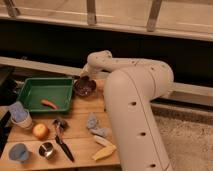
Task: Wipe purple bowl with eraser
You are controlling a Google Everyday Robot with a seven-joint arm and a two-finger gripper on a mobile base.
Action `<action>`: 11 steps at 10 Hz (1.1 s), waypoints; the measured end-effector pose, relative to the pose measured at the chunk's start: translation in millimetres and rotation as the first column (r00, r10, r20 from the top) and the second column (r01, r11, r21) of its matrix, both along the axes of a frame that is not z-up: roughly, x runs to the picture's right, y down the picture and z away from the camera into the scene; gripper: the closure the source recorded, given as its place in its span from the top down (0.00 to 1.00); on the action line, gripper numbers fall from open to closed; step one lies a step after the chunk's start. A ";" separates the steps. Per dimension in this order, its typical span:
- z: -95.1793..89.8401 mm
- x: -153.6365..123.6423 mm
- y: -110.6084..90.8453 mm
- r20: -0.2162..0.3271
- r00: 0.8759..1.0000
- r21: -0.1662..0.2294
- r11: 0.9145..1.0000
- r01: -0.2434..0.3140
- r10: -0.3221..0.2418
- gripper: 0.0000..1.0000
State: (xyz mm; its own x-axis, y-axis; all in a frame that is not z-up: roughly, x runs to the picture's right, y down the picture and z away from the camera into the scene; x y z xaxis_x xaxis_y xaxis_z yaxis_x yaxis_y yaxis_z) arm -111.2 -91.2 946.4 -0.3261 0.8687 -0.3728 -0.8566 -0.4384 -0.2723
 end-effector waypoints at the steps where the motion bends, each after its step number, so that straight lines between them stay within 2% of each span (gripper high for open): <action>1: -1.2 -3.6 6.4 0.008 1.000 -0.008 1.000 0.002 -0.002 0.00; 4: -4.5 0.9 30.8 -0.001 1.000 -0.044 0.999 -0.007 0.007 0.00; 5: -5.1 12.8 32.8 -0.040 0.999 -0.043 0.999 -0.010 0.009 0.00; 6: -6.6 15.9 30.5 -0.055 0.998 -0.038 0.999 -0.013 0.011 0.00; 7: -7.5 21.8 22.5 -0.083 0.996 -0.019 1.000 -0.012 0.010 0.00; 9: -3.3 26.1 5.3 -0.104 0.994 0.011 1.000 -0.018 0.019 0.00; 11: -1.1 13.0 -5.6 -0.075 0.997 0.031 0.999 -0.021 0.024 0.00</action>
State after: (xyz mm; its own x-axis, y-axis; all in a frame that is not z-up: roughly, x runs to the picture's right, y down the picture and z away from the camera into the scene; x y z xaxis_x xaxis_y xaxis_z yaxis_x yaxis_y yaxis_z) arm -98.3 -96.8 945.3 -0.3720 0.8713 -0.3201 -0.8652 -0.4503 -0.2203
